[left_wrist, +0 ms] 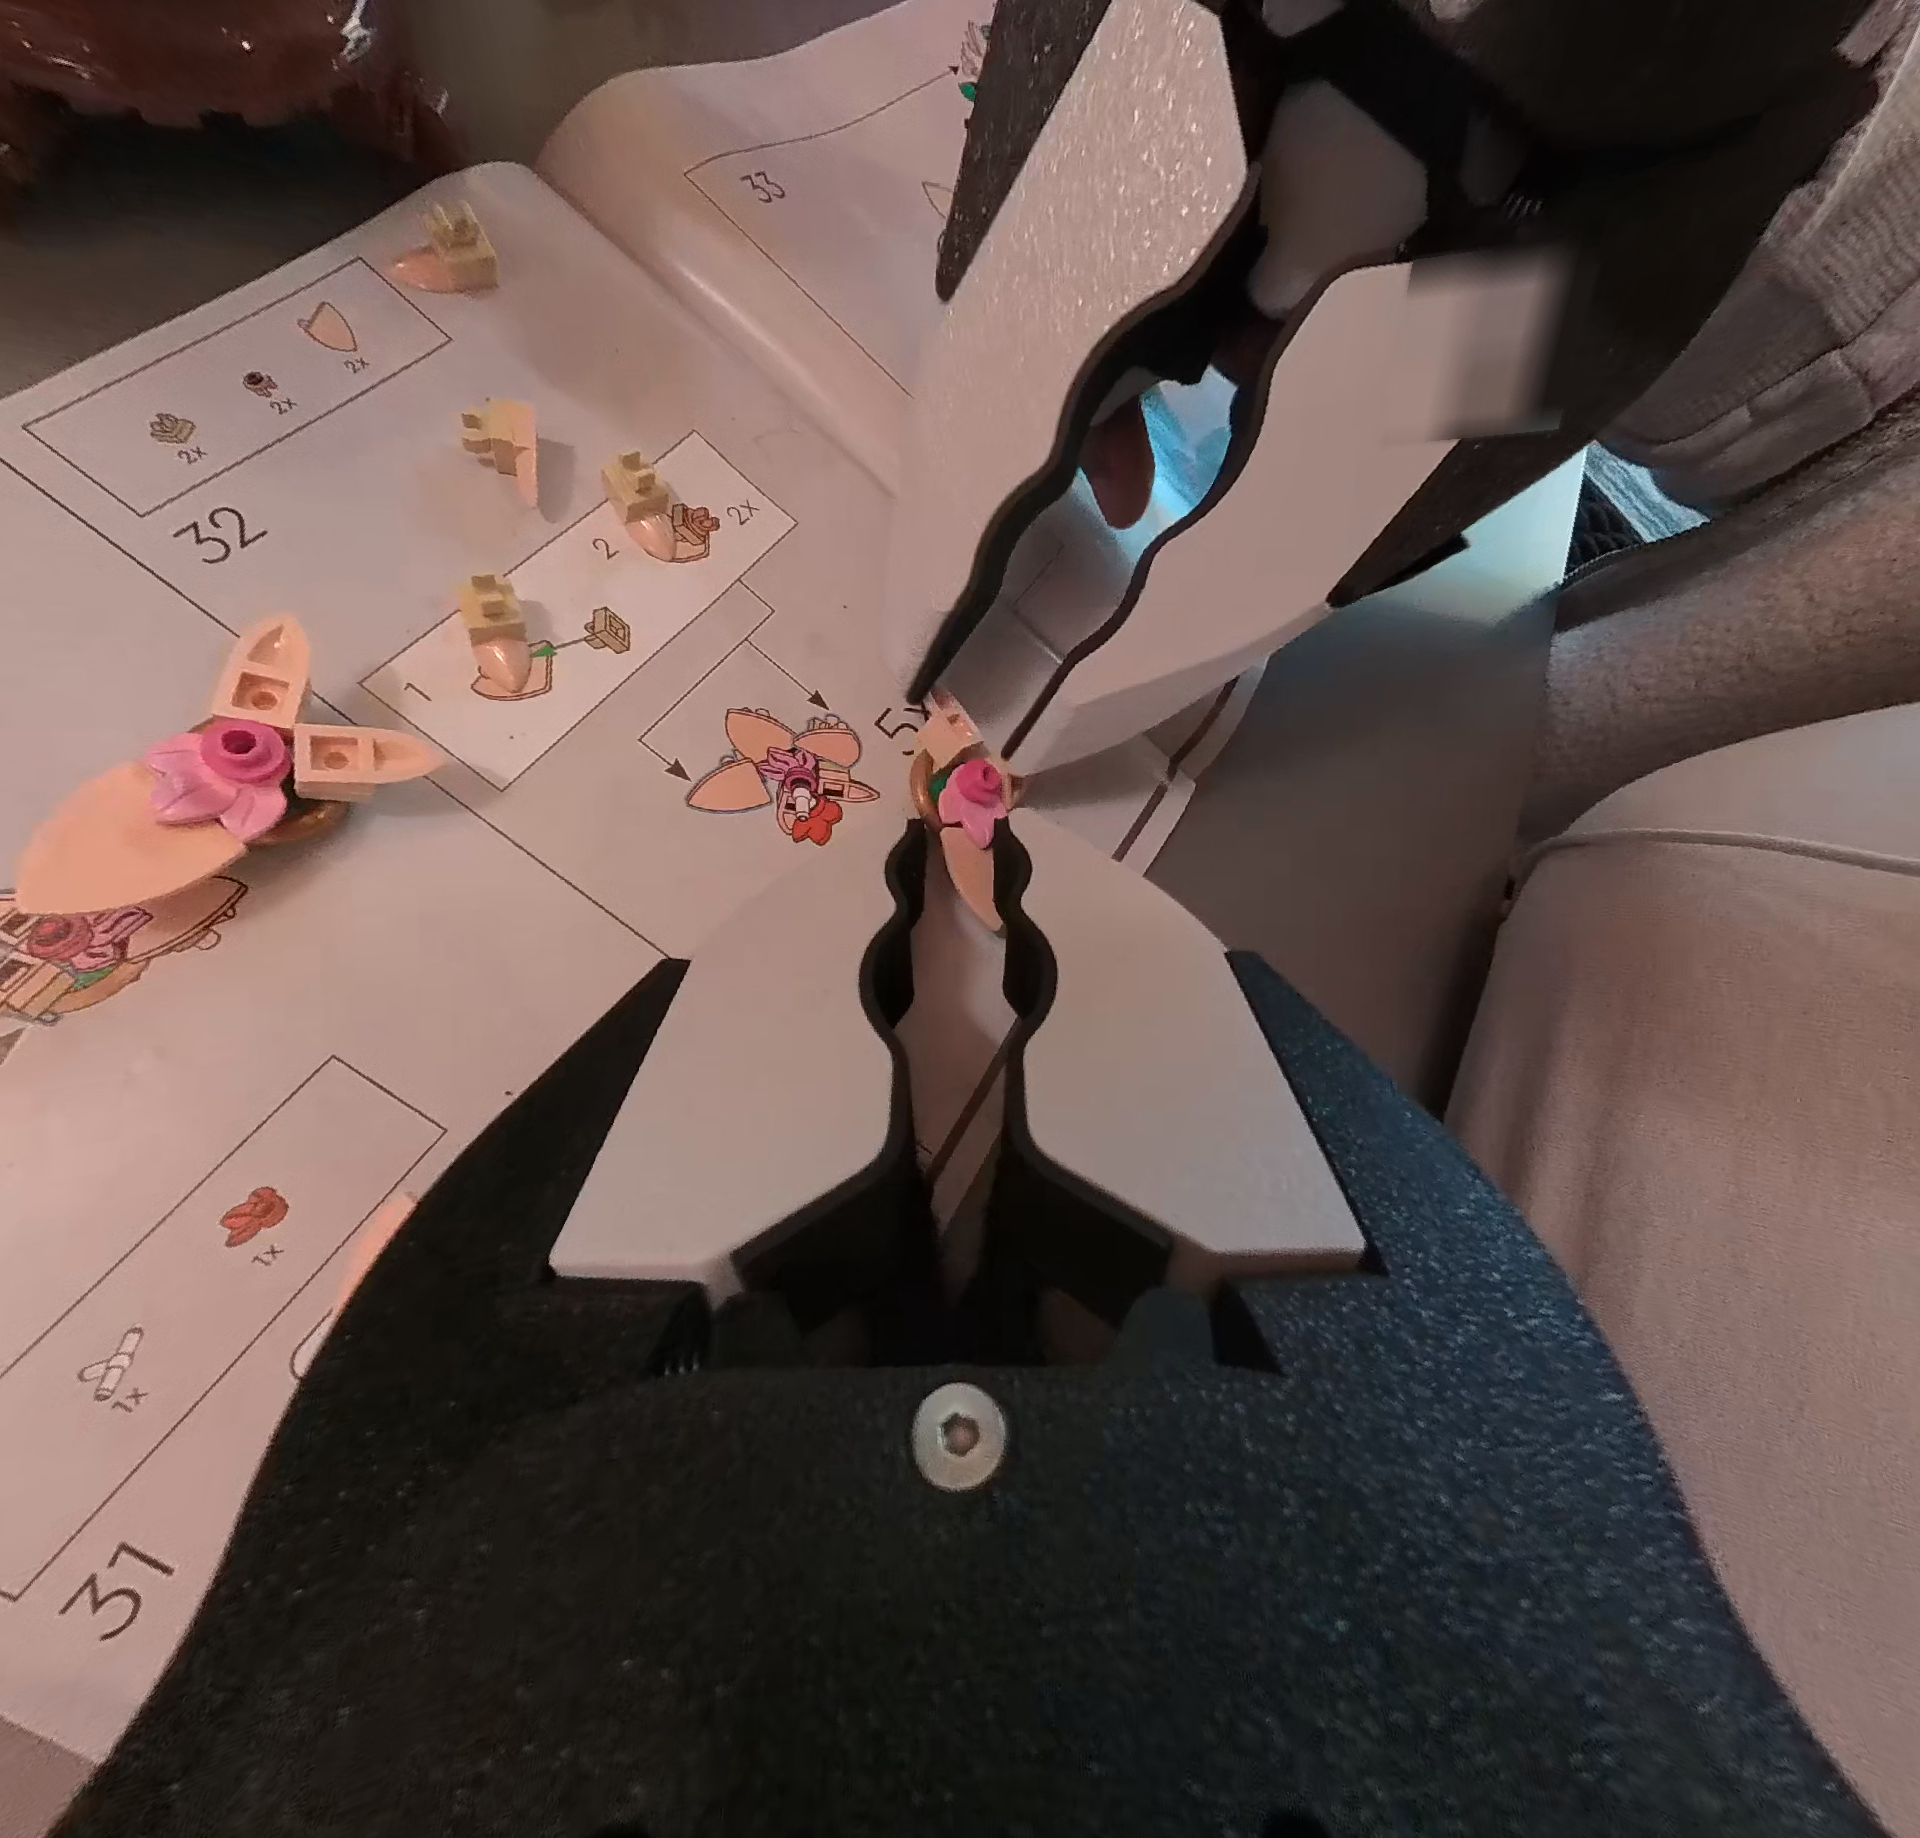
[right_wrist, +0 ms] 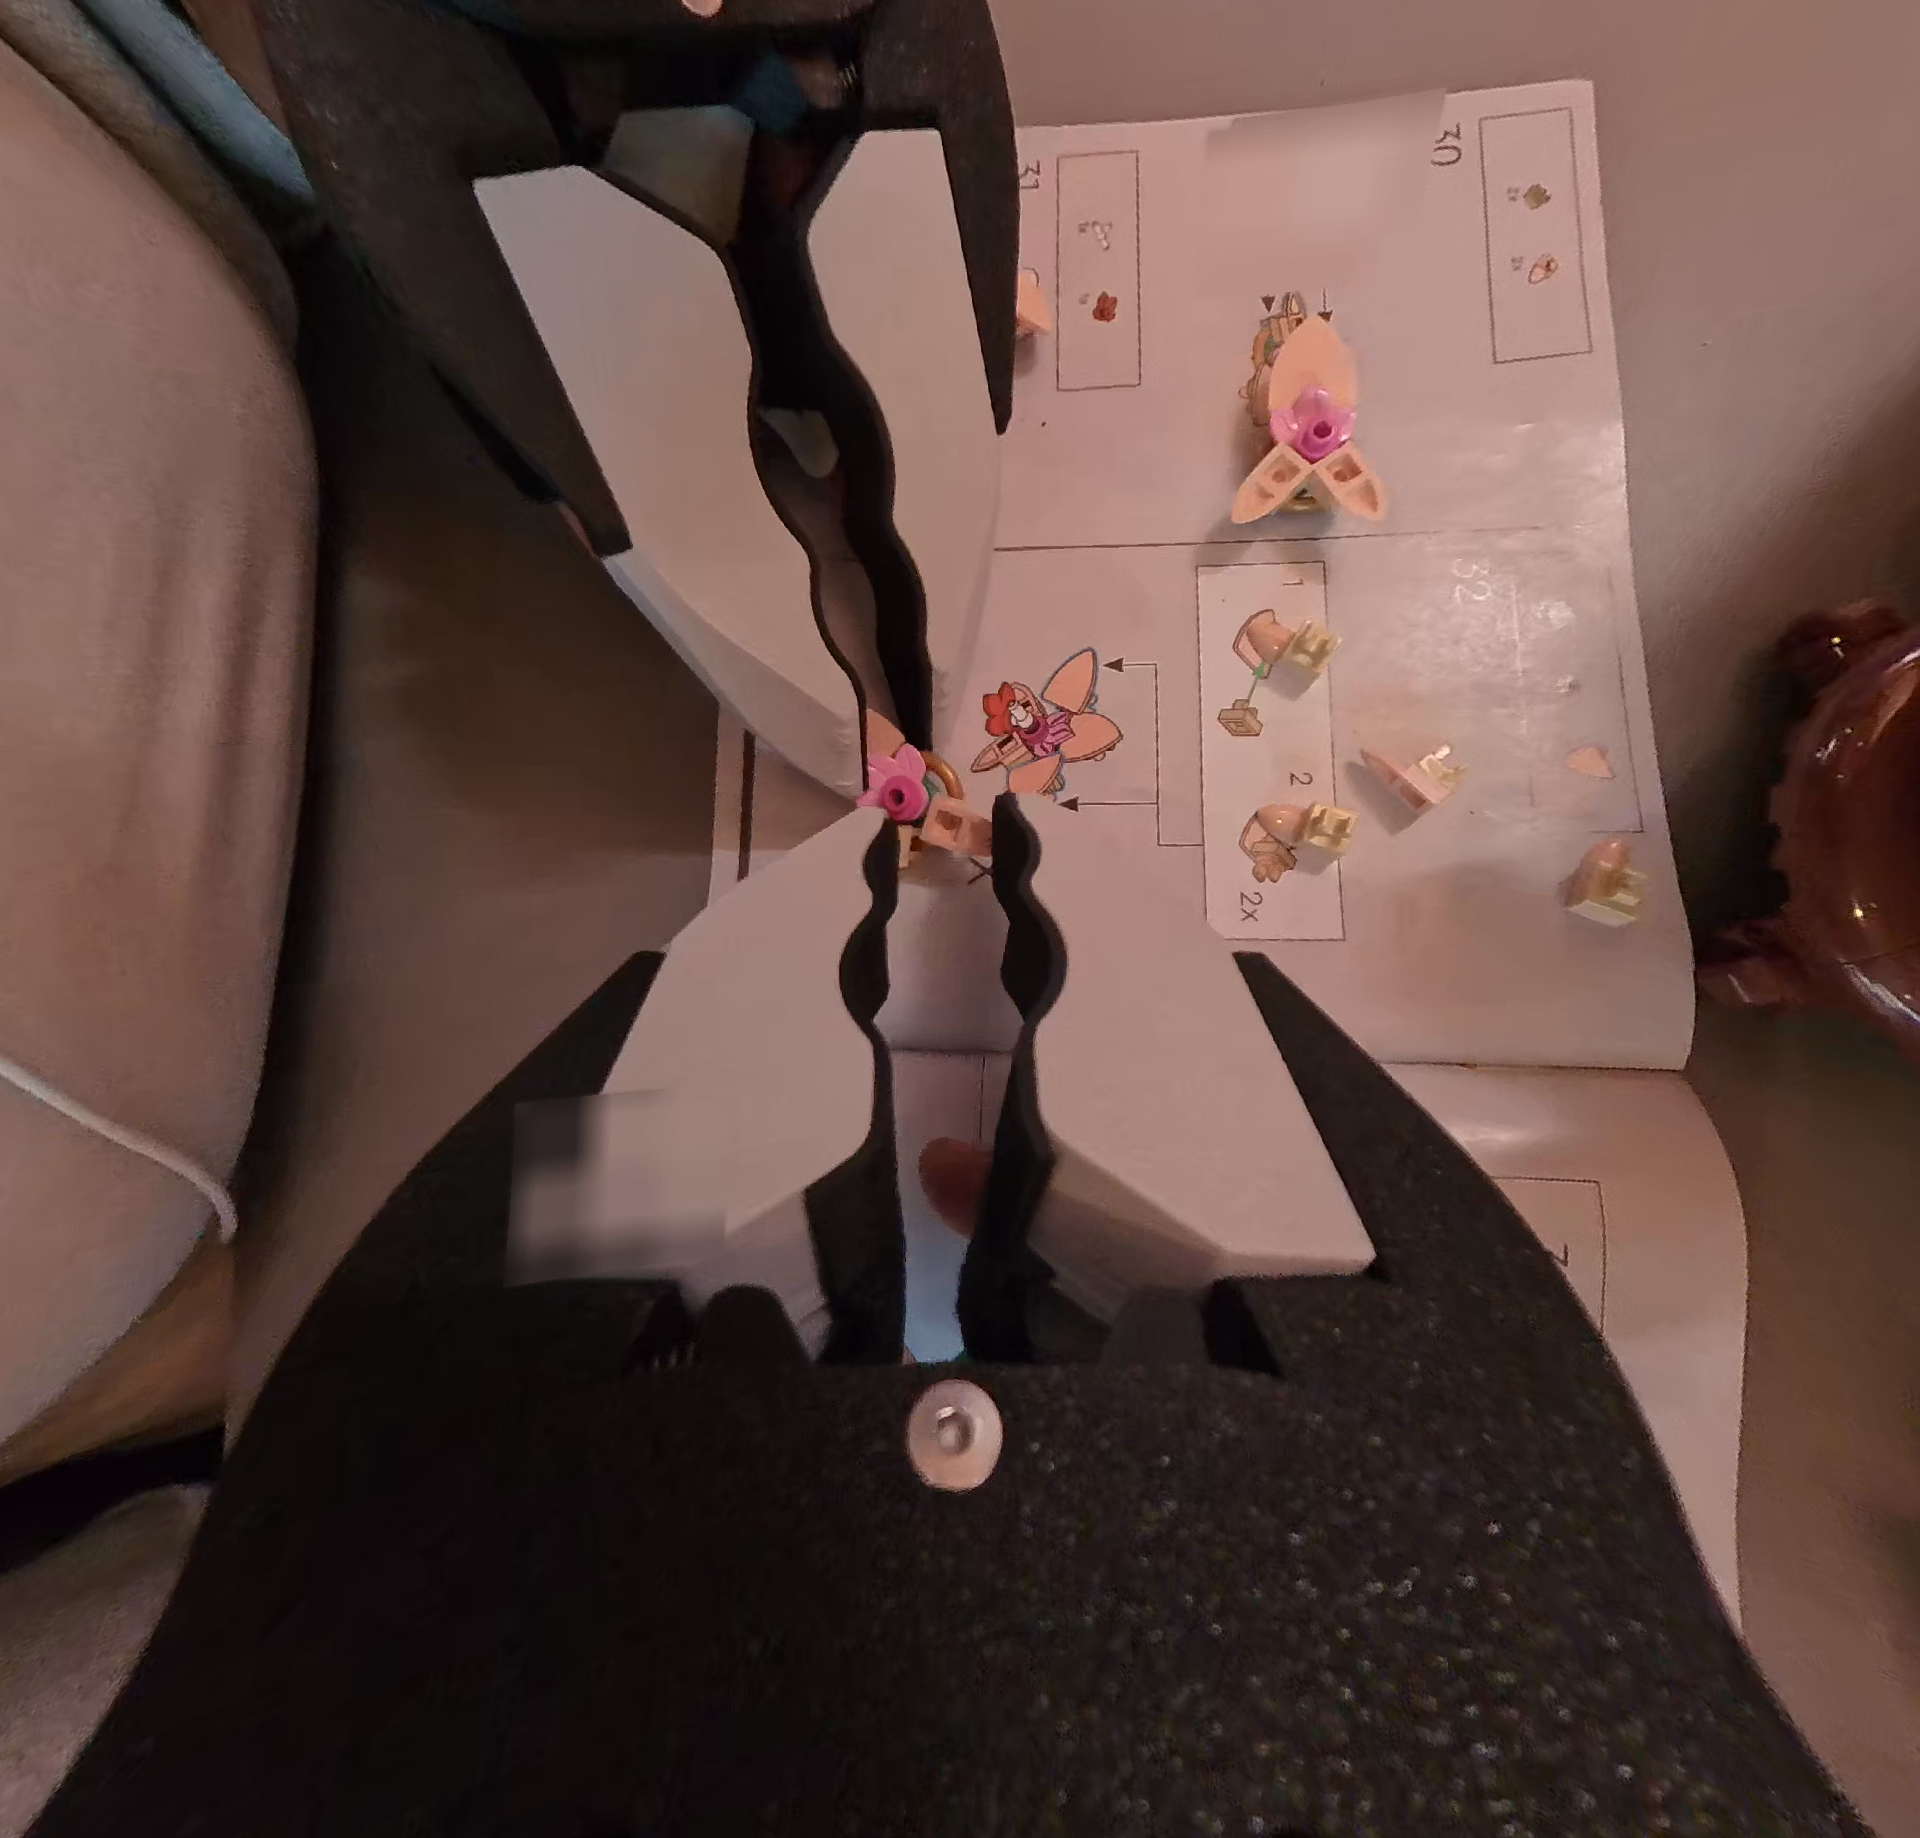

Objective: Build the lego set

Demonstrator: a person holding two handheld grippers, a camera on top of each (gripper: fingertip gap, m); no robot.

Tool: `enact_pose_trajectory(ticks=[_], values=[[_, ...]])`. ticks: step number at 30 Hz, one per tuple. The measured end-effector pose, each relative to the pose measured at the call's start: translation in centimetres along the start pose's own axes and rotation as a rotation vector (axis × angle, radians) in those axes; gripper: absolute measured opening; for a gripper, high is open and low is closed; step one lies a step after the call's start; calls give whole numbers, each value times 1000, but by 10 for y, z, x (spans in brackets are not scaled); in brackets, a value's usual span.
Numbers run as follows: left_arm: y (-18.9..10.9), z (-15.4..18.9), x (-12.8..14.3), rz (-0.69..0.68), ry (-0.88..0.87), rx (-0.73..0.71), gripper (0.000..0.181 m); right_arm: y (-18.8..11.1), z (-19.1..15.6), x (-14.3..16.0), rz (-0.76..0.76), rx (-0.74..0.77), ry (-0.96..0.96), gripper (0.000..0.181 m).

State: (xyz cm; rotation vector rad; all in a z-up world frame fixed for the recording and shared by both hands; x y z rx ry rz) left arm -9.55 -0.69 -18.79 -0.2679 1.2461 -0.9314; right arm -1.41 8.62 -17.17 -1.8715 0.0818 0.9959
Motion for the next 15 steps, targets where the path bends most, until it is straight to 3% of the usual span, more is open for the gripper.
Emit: enact_pose_trajectory(ticks=[4,15], values=[[0,-1,0,3,-12,1,12,1,2,0,-9,12,-12,13],[-1,-3,0,7,-42,5,12,1,4,2,3,11,-12,25]])
Point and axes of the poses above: each gripper's, where its closed fingertips meet, y out along the fingers, x out of its underside, z = x × y across the jaws, the point moved 8 cm from there along -y, back along the fingers, and after that the axes turned 6 degrees about -x, right-handed, at the moved point
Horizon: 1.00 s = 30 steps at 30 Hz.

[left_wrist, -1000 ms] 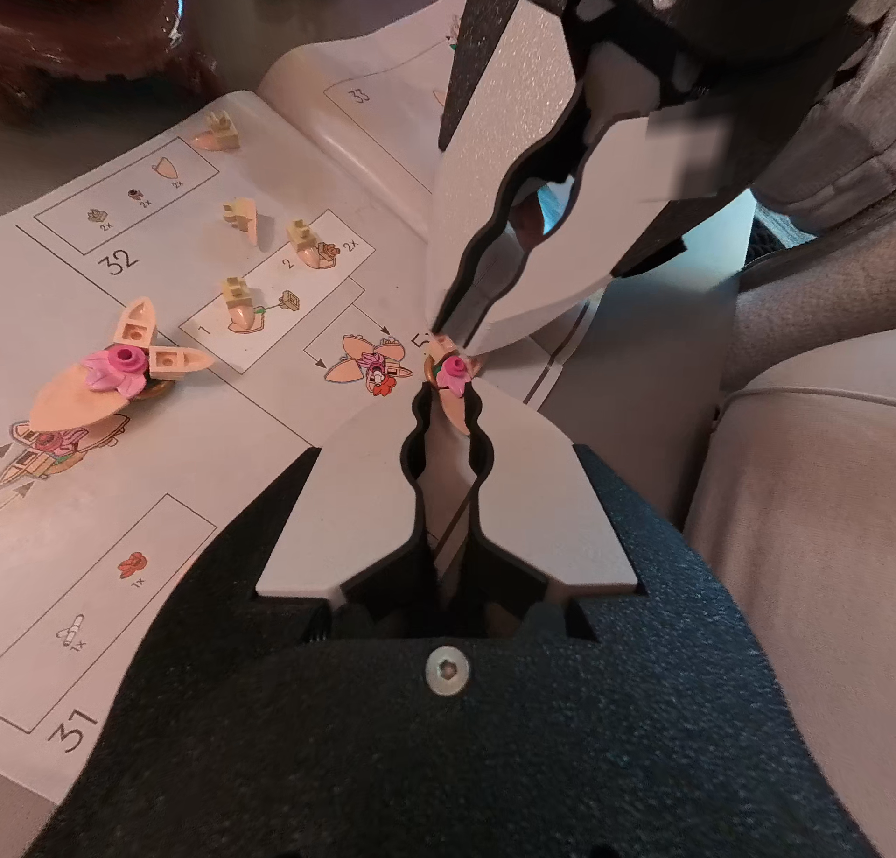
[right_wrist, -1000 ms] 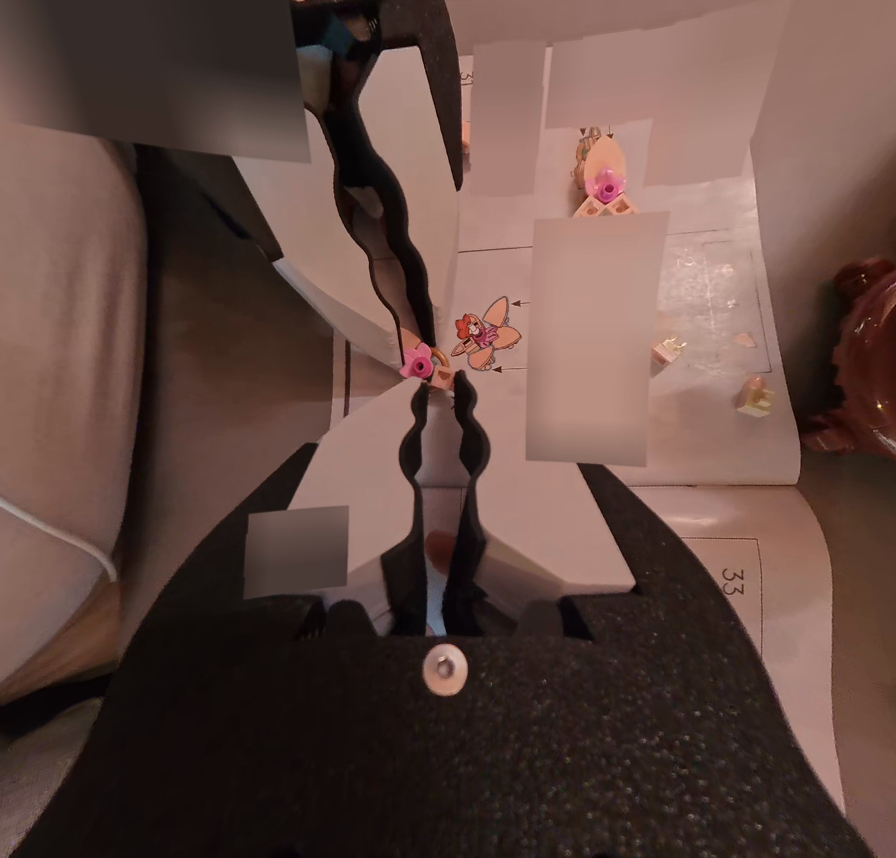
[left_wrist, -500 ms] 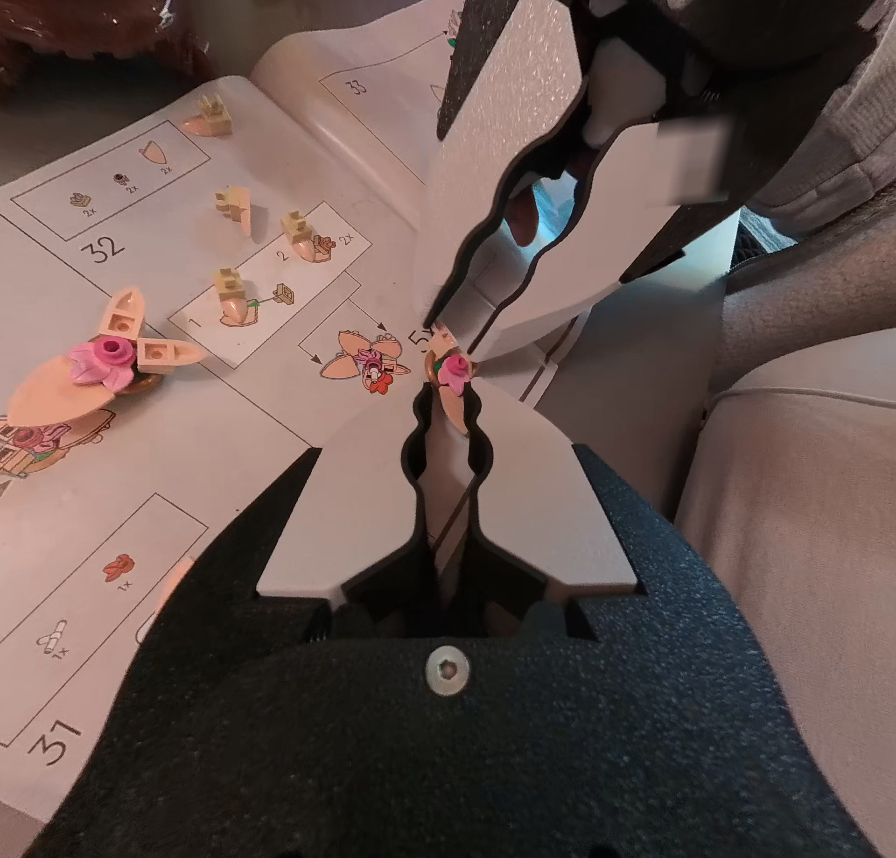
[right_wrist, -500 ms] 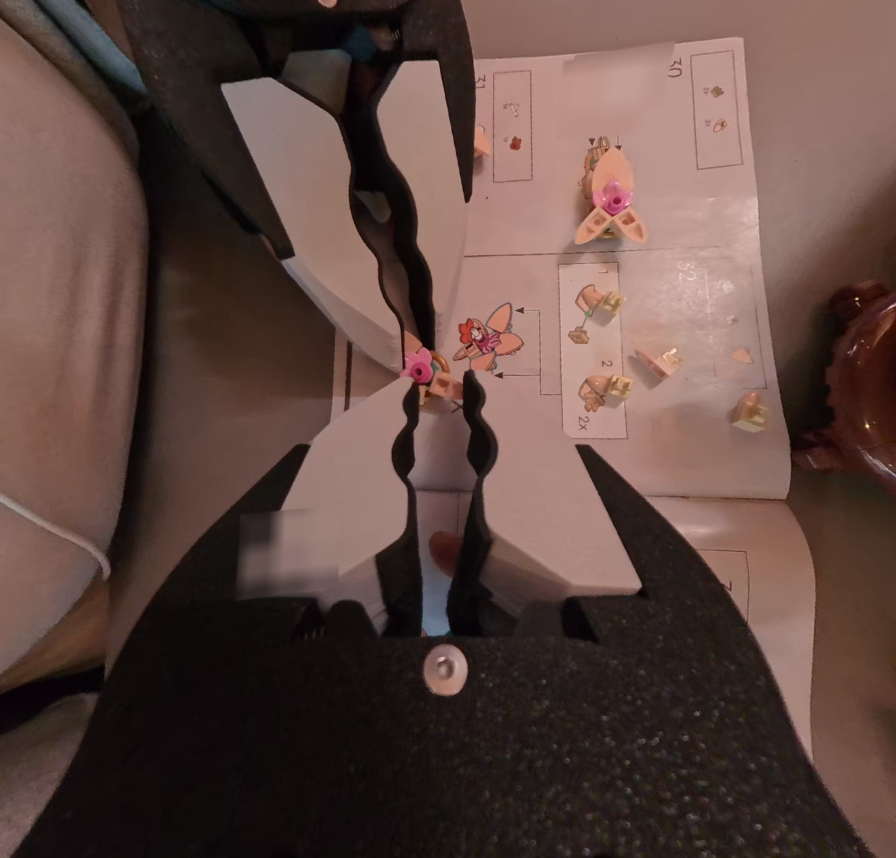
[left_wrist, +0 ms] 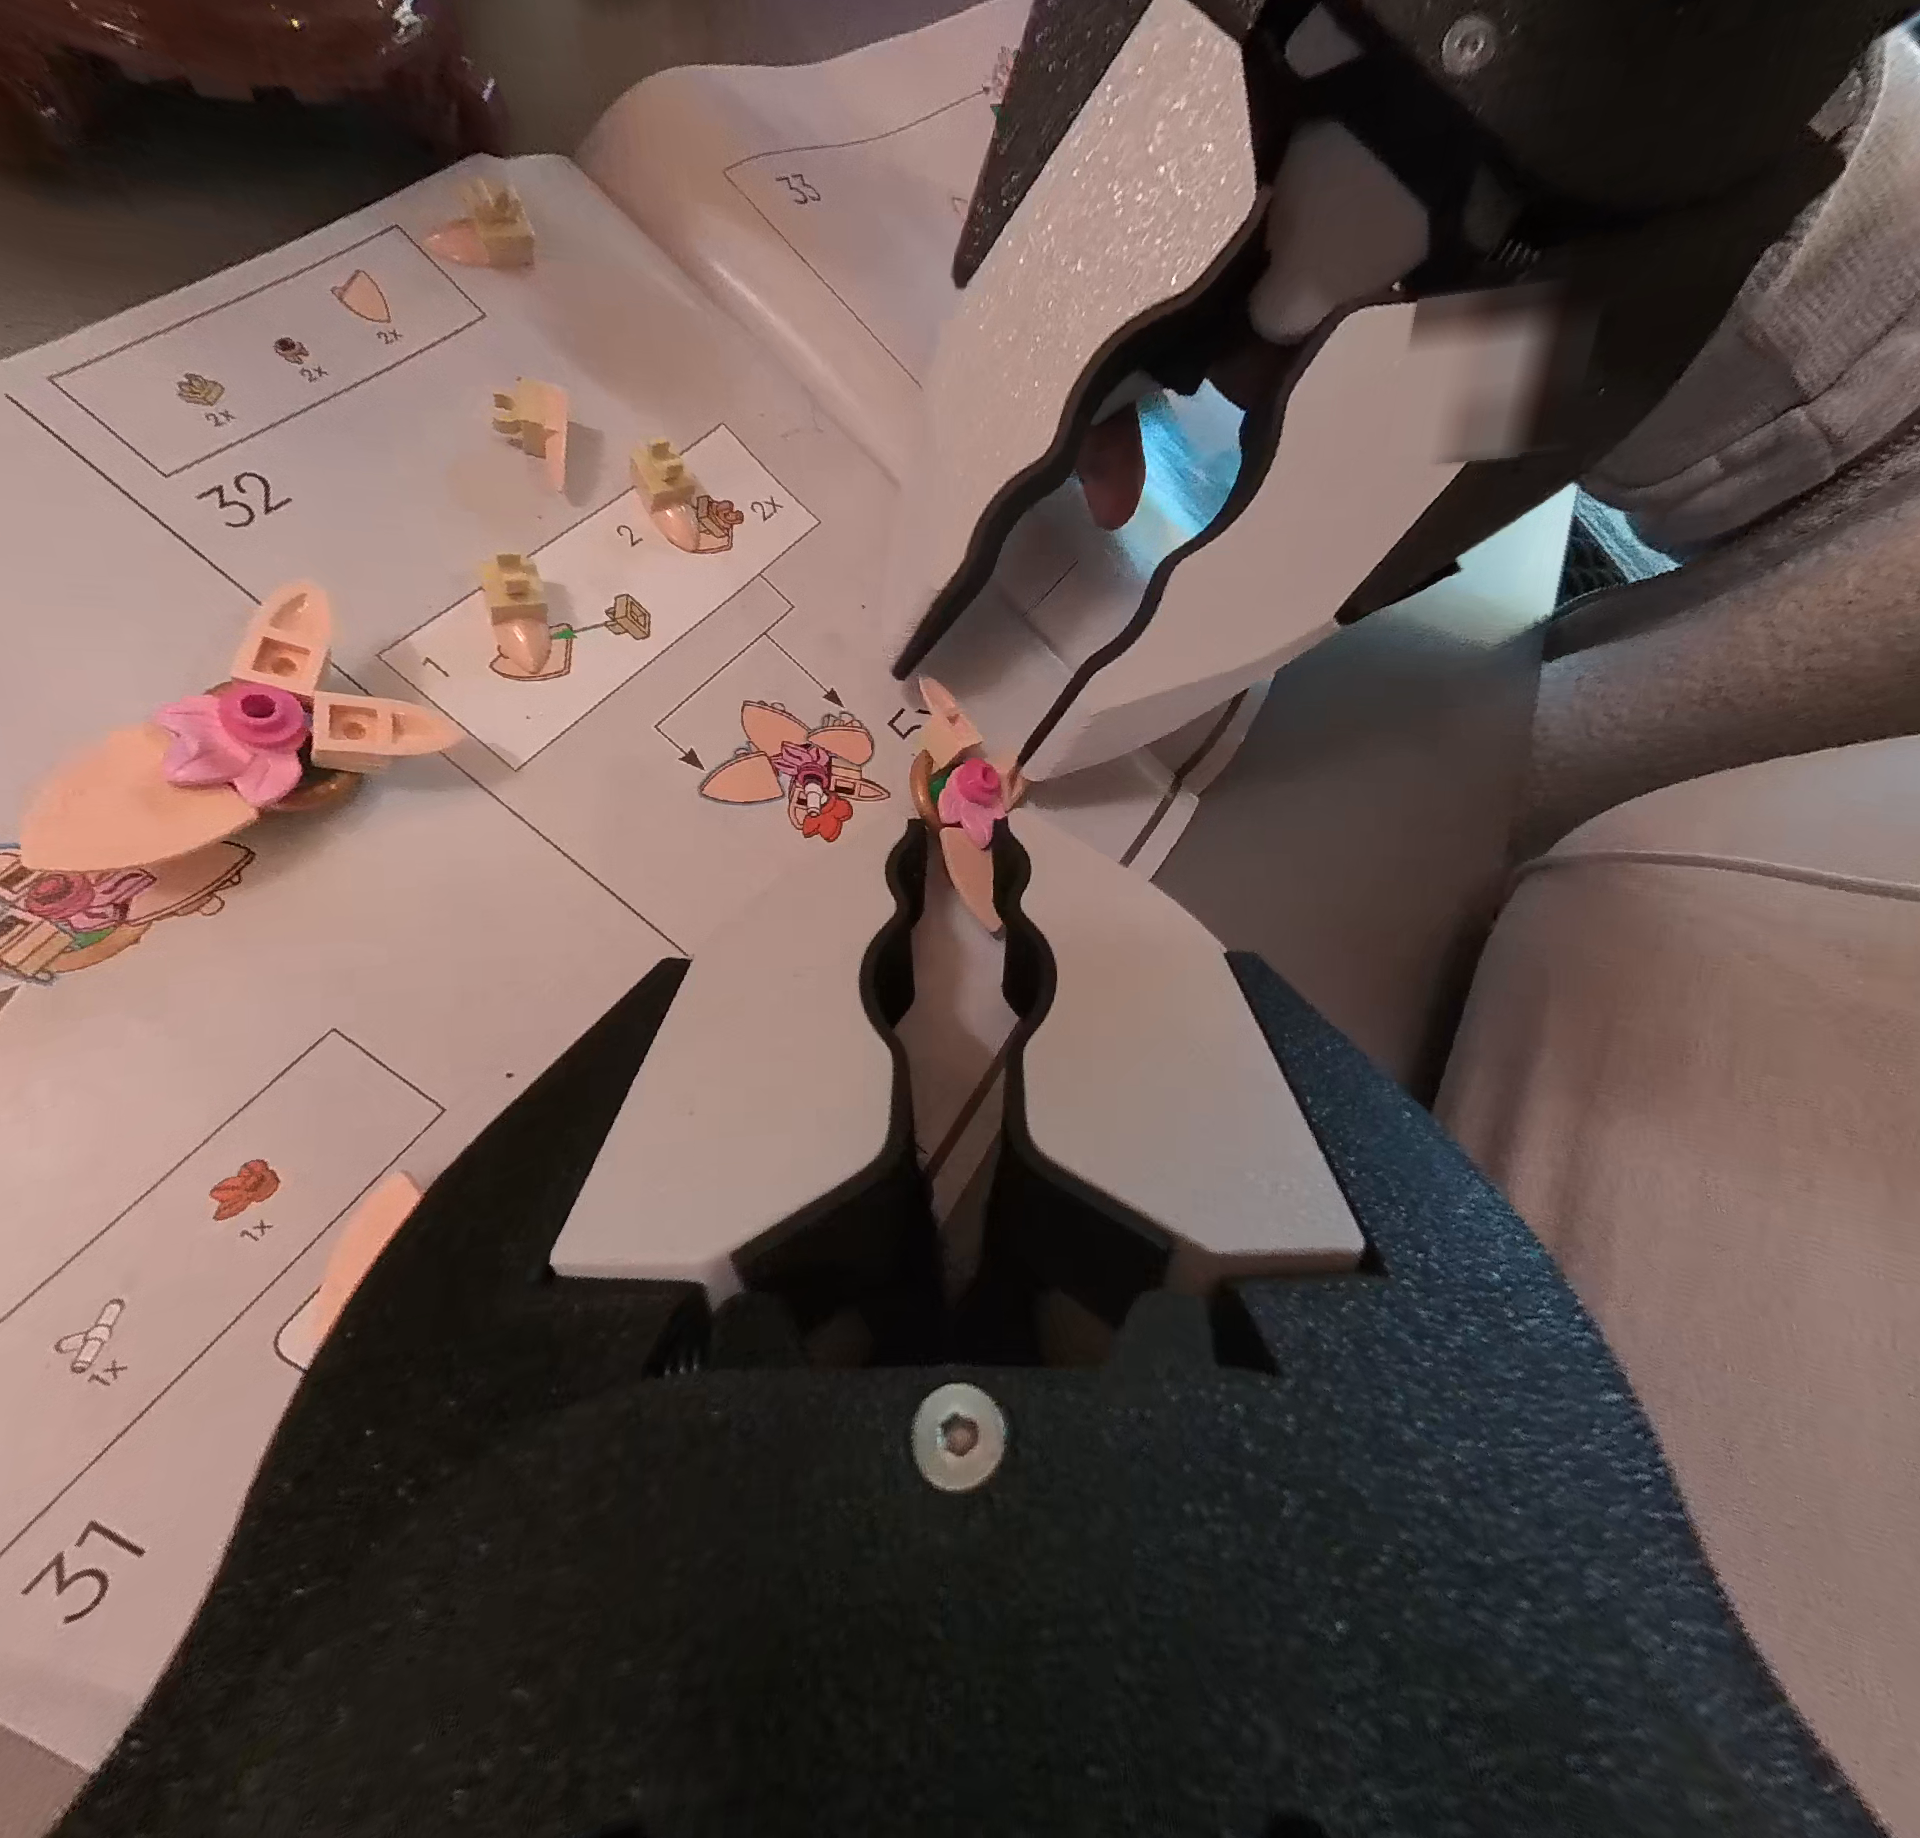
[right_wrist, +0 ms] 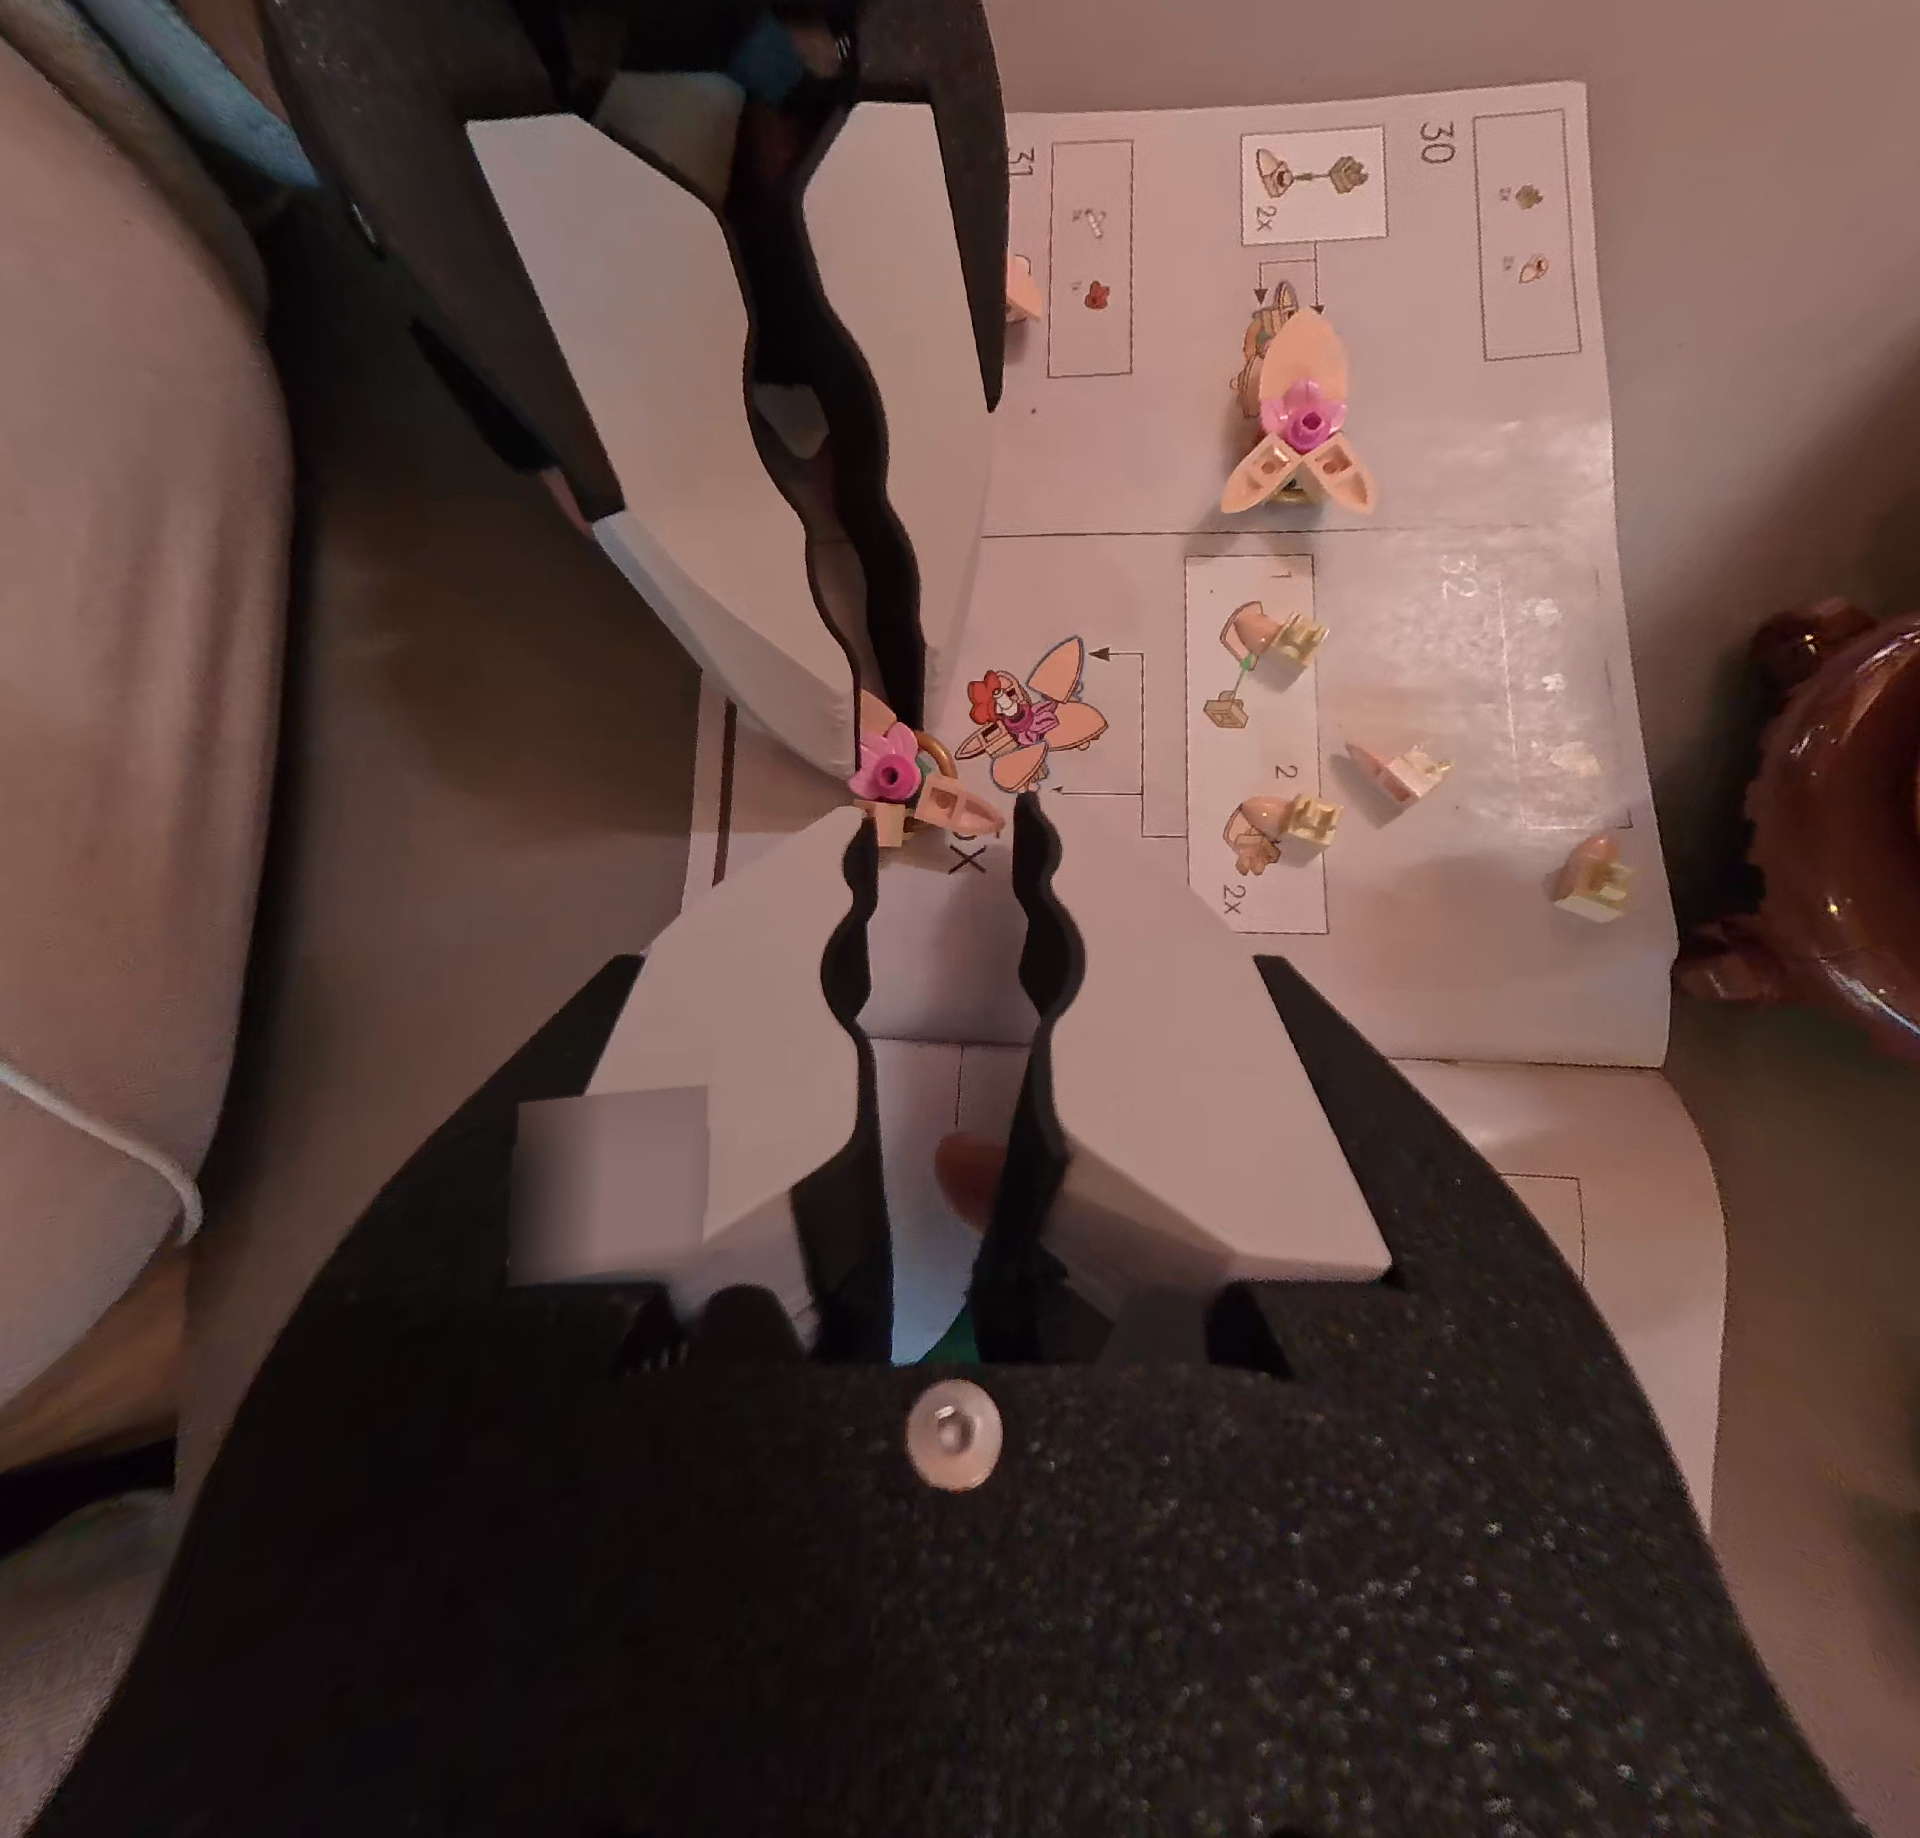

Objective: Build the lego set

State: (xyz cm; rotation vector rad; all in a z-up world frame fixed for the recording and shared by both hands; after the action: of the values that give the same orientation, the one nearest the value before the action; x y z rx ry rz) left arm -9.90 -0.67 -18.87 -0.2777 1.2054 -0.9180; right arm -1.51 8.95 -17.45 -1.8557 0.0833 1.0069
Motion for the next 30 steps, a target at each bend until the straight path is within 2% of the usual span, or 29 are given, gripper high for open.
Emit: enact_pose_trajectory(ticks=[9,18,24,29,30], values=[[0,-1,0,3,-10,3,12,1,5,-2,11,-31,33,17],[-1,-1,1,5,-17,6,11,2,6,-5,-27,-30,61,19],[-1,-1,1,5,-22,9,11,3,0,-10,-99,16,-28,18],[-1,-2,1,6,-27,9,11,1,-3,-11,-90,67,-118,20],[-1,-2,1,6,-28,9,11,-1,-4,-11,-79,85,-132,13]])
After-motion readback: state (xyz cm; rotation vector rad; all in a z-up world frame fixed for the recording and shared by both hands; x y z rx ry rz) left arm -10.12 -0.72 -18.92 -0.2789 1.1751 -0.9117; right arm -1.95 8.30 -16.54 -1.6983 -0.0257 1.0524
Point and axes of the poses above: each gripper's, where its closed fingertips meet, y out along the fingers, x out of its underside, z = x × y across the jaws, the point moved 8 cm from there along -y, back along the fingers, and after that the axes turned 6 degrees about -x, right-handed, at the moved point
